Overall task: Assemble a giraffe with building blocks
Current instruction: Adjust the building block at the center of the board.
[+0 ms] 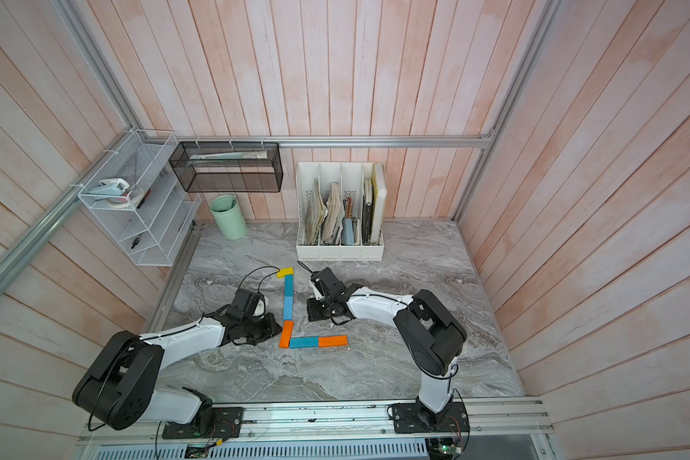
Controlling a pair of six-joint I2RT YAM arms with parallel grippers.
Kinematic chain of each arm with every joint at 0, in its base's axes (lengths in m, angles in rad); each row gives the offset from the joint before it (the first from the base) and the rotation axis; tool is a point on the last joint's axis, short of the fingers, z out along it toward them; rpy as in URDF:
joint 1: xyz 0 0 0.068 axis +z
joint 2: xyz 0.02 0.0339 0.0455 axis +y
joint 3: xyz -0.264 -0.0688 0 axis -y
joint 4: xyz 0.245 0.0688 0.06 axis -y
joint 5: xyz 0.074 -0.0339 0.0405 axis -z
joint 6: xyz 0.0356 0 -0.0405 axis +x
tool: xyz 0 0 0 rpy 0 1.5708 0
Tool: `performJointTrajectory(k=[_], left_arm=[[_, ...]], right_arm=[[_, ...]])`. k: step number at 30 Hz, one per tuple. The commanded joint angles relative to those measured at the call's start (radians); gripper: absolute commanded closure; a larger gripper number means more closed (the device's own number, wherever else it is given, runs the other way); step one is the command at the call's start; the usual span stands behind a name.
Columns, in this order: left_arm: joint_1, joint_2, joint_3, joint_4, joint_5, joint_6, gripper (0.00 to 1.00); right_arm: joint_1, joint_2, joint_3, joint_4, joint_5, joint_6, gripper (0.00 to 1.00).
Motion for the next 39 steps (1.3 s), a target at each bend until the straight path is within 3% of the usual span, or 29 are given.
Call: performJointTrajectory(k=[1,12,39], left_arm=[[0.006,0.000,-0.031,-0.094,-0.066,0.020,0.84],[-0.002,-0.096,-0.122,-0.111,-0.024,-0.005,0.84],[-0.053,-0.100,-0.145,-0.087,0.000,-0.049,0.85]], right_arm=[[-0.006,-0.025,-0.012,-0.018,0.006,-0.012,1.00],[0.009,0.041,-0.002,0.010,-0.066,-0.001,1.00],[0.009,0.080,0.013,0.015,-0.102,-0.007,1.00]])
